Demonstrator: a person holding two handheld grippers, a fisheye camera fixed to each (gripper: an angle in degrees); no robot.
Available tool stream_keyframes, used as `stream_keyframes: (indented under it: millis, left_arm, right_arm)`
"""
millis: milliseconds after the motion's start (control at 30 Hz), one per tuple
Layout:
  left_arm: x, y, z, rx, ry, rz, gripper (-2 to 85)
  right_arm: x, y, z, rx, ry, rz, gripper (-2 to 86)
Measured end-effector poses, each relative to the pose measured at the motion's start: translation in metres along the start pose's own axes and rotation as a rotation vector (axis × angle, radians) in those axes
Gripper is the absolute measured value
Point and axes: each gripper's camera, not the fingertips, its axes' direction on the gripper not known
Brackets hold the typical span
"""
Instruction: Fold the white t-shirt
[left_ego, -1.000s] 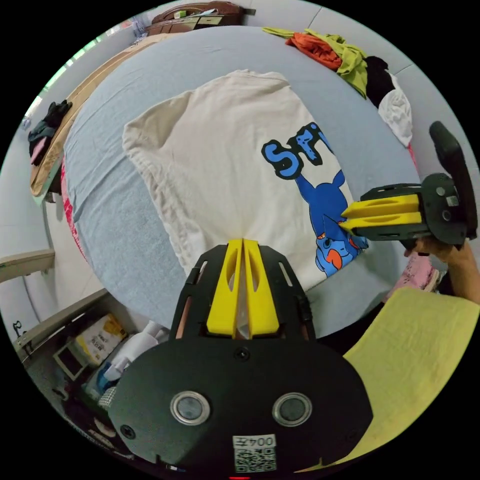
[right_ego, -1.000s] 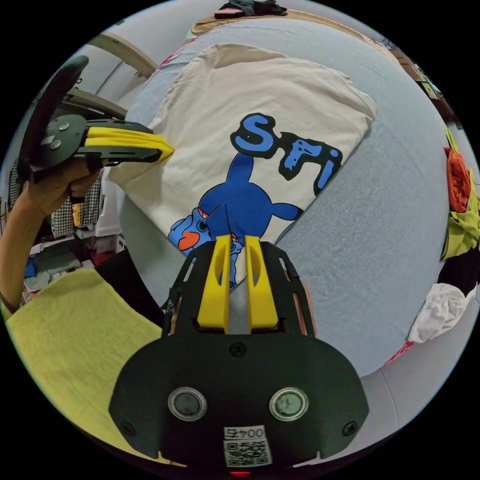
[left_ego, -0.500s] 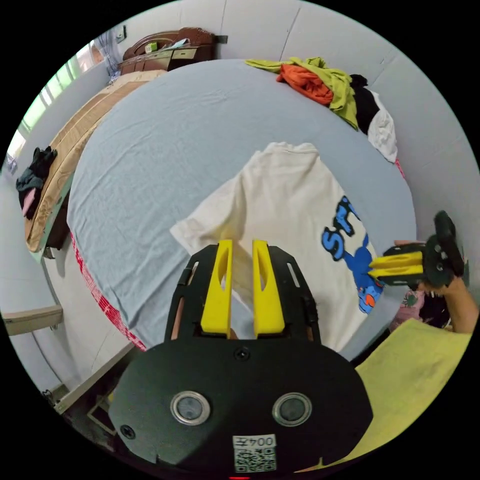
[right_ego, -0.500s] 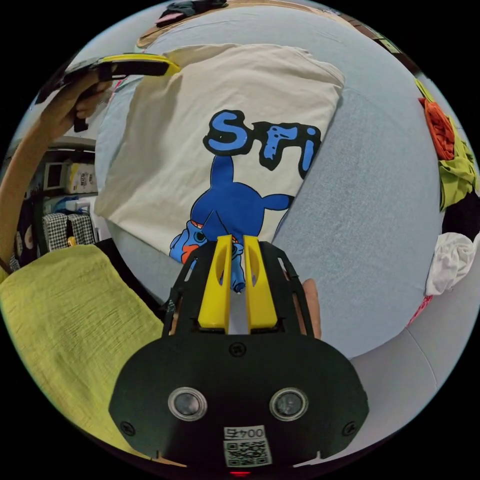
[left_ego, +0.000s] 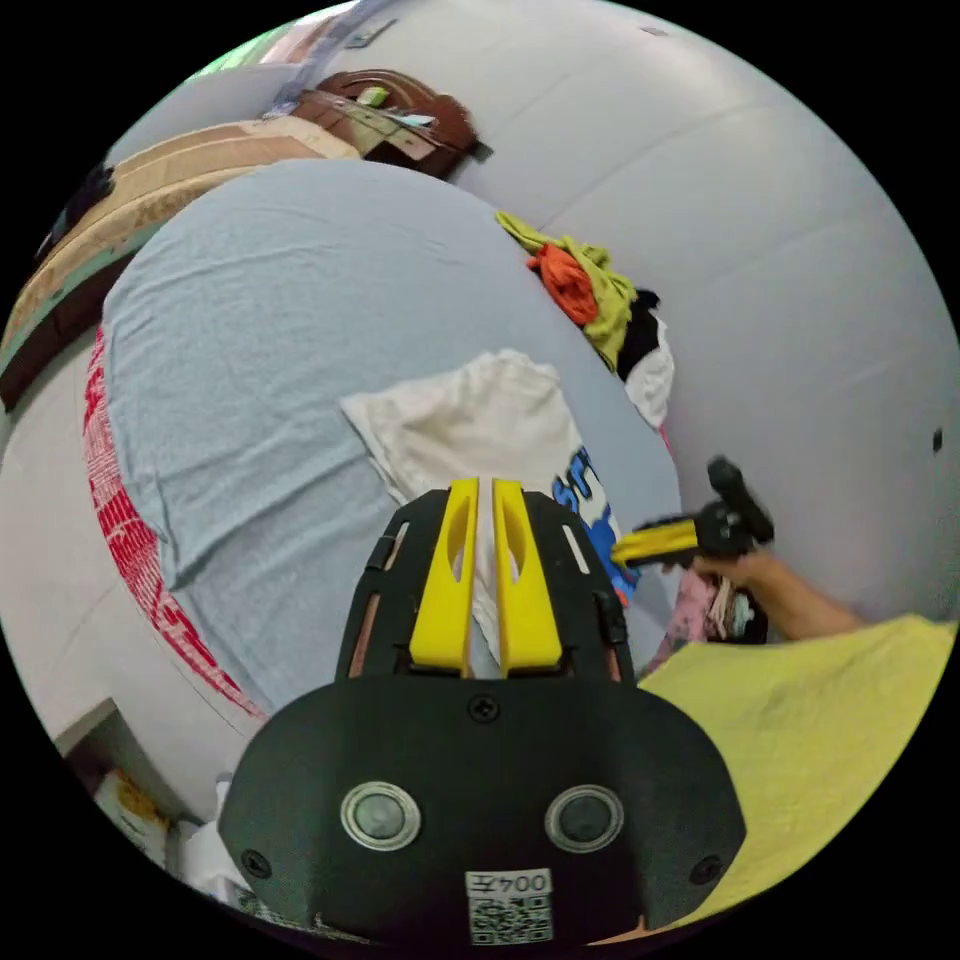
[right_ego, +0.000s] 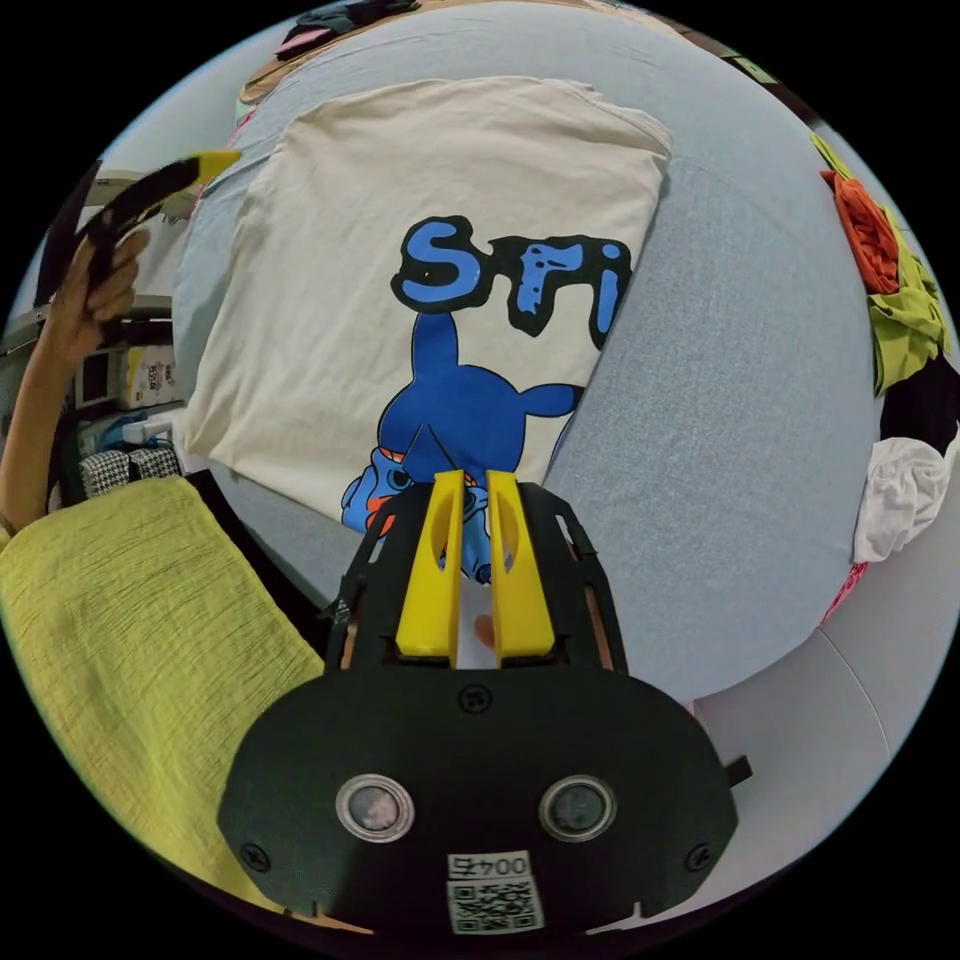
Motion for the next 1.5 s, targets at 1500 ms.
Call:
stream_keyframes:
  millis: [1500]
  left_arm:
    - [0.054,0.176,-0.001,-0.115,-0.093,0.286,8.8]
  right_arm:
    - [0.002,0.278,-0.072,0.457,-0.169,0.022,7.7]
